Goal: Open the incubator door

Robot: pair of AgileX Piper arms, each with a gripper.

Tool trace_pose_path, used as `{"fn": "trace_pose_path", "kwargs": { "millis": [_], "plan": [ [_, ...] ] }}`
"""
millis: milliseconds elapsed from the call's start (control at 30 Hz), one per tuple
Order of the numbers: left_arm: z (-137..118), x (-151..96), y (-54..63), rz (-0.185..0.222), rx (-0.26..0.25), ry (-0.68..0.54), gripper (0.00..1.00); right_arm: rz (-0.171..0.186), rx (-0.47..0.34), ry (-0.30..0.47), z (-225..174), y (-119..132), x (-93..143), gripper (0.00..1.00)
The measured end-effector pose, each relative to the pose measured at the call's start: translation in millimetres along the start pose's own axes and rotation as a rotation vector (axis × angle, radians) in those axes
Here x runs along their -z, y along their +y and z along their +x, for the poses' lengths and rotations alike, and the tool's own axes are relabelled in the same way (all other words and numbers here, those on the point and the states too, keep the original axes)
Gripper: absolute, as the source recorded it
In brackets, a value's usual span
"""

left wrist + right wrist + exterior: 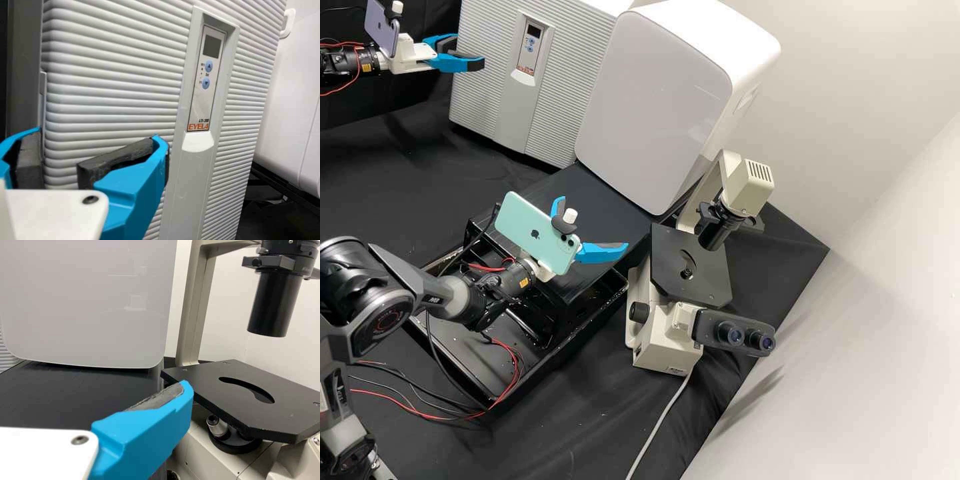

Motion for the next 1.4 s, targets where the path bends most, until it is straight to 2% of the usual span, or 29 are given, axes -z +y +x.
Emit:
{"fn": "trace_pose_path", "kwargs": {
  "millis": [367, 500, 1000, 1233, 1400],
  "plan": [
    [-9.9, -8.1, 3.2, 0.000, 0.004, 0.032, 0.00, 0.000, 0.000, 0.000, 0.0, 0.0, 0.0, 1.00],
    [-14.6, -10.1, 2.2, 0.022, 0.012, 0.039, 0.00, 0.000, 0.000, 0.000, 0.0, 0.0, 0.0, 1.00],
    [-17.0, -9.7, 2.1, 0.020, 0.009, 0.056, 0.00, 0.000, 0.000, 0.000, 0.0, 0.0, 0.0, 1.00],
    [-34.0, -22.3, 4.2, 0.013, 0.024, 0.058, 0.00, 0.000, 0.000, 0.000, 0.0, 0.0, 0.0, 1.00],
    [-53.0, -36.6, 4.4, 0.033, 0.050, 0.035, 0.00, 0.000, 0.000, 0.000, 0.0, 0.0, 0.0, 1.00]
  ]
}}
